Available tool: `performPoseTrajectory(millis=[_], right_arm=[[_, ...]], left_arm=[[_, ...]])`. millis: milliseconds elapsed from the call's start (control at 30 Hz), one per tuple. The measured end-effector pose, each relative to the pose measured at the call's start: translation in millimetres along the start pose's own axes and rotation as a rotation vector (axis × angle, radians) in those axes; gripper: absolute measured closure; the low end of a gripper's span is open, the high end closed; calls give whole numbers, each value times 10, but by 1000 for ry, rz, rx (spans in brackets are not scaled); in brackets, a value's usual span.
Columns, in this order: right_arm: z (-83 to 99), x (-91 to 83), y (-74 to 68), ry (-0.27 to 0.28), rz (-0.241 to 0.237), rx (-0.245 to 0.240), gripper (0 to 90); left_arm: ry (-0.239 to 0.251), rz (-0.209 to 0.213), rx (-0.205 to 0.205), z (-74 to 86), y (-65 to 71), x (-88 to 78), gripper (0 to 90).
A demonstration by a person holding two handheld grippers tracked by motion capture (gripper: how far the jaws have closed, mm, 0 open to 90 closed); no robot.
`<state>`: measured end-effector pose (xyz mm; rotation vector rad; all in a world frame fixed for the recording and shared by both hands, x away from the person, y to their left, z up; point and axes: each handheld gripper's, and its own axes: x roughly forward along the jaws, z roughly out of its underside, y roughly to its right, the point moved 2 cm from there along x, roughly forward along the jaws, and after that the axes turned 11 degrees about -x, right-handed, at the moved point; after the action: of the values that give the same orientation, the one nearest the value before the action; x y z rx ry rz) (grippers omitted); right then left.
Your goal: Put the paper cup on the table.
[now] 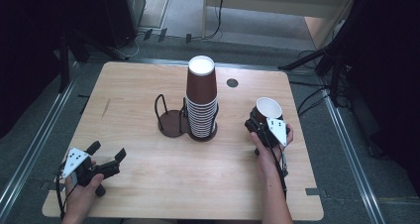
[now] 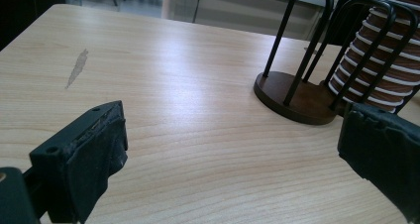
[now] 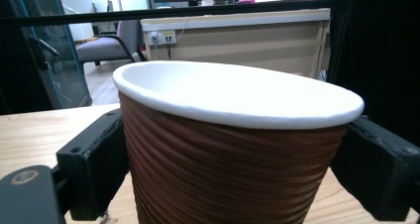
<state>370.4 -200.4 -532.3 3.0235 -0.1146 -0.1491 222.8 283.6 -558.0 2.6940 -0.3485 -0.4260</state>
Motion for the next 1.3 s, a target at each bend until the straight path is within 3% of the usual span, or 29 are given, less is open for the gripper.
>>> performPoseTrajectory(millis=[867, 1100, 1200, 1300], right_arm=[[117, 27, -43, -36, -4, -28, 86], [118, 8, -58, -62, -30, -26, 67], [109, -9, -48, -75, -62, -30, 22], [61, -40, -6, -73, -86, 0, 0]], left_arm=[[-6, 5, -1, -1, 0, 3, 0], [-2, 8, 3, 1, 0, -1, 0], [-1, 7, 6, 2, 3, -1, 0], [0, 7, 5, 1, 2, -2, 0]])
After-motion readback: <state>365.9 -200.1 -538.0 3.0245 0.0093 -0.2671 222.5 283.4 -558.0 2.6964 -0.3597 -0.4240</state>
